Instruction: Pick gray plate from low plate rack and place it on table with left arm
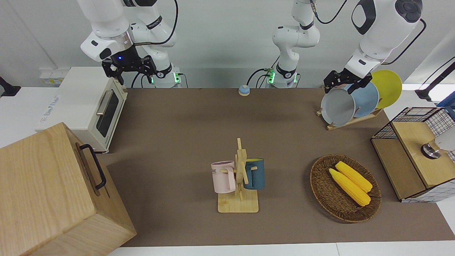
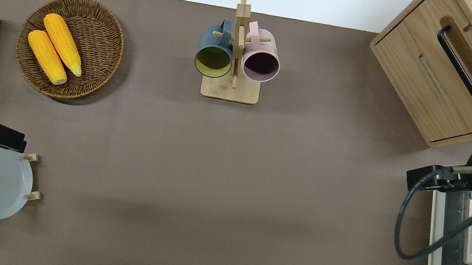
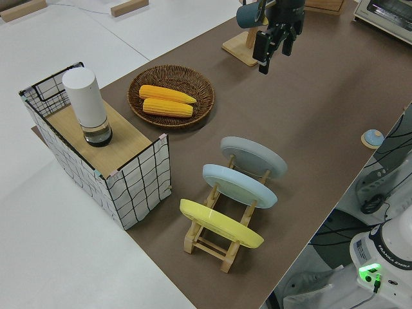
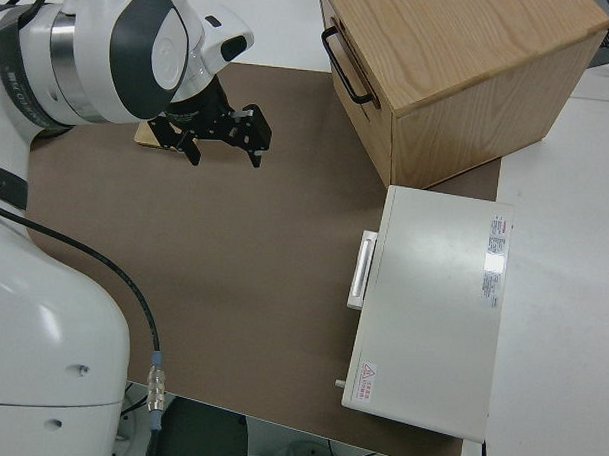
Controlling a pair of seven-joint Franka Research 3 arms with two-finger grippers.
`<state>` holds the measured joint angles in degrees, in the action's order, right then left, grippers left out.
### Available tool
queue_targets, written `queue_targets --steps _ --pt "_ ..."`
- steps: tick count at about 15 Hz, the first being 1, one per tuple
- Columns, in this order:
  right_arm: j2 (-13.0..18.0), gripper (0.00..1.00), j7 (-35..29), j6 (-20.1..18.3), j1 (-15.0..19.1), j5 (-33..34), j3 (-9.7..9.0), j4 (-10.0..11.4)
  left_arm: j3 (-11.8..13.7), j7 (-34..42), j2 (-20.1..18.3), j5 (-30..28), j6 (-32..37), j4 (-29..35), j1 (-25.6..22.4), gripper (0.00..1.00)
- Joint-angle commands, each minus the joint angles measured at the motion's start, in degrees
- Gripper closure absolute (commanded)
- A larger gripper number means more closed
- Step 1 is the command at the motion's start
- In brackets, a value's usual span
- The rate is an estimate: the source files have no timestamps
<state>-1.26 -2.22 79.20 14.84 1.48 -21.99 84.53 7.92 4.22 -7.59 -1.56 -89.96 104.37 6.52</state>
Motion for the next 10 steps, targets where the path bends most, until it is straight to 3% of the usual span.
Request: queue_targets --steps 1,5,10 --pt "0.1 0.017 -0.7 -0.6 1.3 0.4 -1.13 -0.4 0.0 -0.6 -7.2 0.3 -6.3 10.4 0.1 0.0" --pt "0.1 0.017 -0.7 -0.6 1.3 0.4 -1.13 -0.4 0.0 -0.9 -7.5 1.6 -6.7 11.3 0.0 0.0" --pt "0.1 0.017 -0.7 -0.6 1.3 0.4 -1.21 -0.4 0.1 -2.1 -7.6 7.3 -7.0 11.5 -1.5 0.01"
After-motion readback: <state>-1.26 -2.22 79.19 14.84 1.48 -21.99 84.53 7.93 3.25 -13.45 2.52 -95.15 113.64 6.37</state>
